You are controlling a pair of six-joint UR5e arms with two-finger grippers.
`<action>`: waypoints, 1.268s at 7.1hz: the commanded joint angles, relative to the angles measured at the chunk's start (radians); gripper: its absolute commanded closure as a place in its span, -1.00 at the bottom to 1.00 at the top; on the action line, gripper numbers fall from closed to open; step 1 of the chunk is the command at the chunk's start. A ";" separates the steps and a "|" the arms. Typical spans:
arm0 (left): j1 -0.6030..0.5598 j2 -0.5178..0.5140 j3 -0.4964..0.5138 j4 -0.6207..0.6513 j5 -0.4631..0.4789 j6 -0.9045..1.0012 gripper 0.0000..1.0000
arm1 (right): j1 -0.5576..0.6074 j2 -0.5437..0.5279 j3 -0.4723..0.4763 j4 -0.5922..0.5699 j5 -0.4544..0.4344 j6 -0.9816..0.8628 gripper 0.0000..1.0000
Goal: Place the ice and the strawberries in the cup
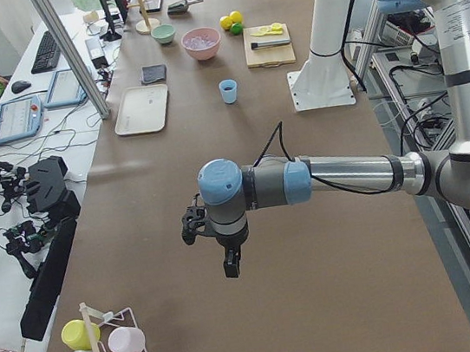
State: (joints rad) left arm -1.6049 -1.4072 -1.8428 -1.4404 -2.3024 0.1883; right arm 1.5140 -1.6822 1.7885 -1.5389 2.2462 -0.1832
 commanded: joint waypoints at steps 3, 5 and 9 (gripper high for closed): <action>-0.007 -0.001 0.002 -0.003 0.000 -0.004 -0.95 | 0.000 -0.017 0.006 -0.001 0.001 -0.001 -1.00; -0.007 -0.010 -0.006 -0.003 0.000 -0.006 -0.95 | 0.000 -0.019 0.002 -0.001 -0.005 -0.001 -1.00; -0.007 -0.013 -0.001 -0.005 0.001 -0.006 -0.95 | 0.000 -0.027 0.003 -0.001 -0.005 -0.001 -1.00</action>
State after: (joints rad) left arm -1.6122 -1.4202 -1.8452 -1.4449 -2.3014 0.1830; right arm 1.5141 -1.7077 1.7914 -1.5401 2.2411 -0.1841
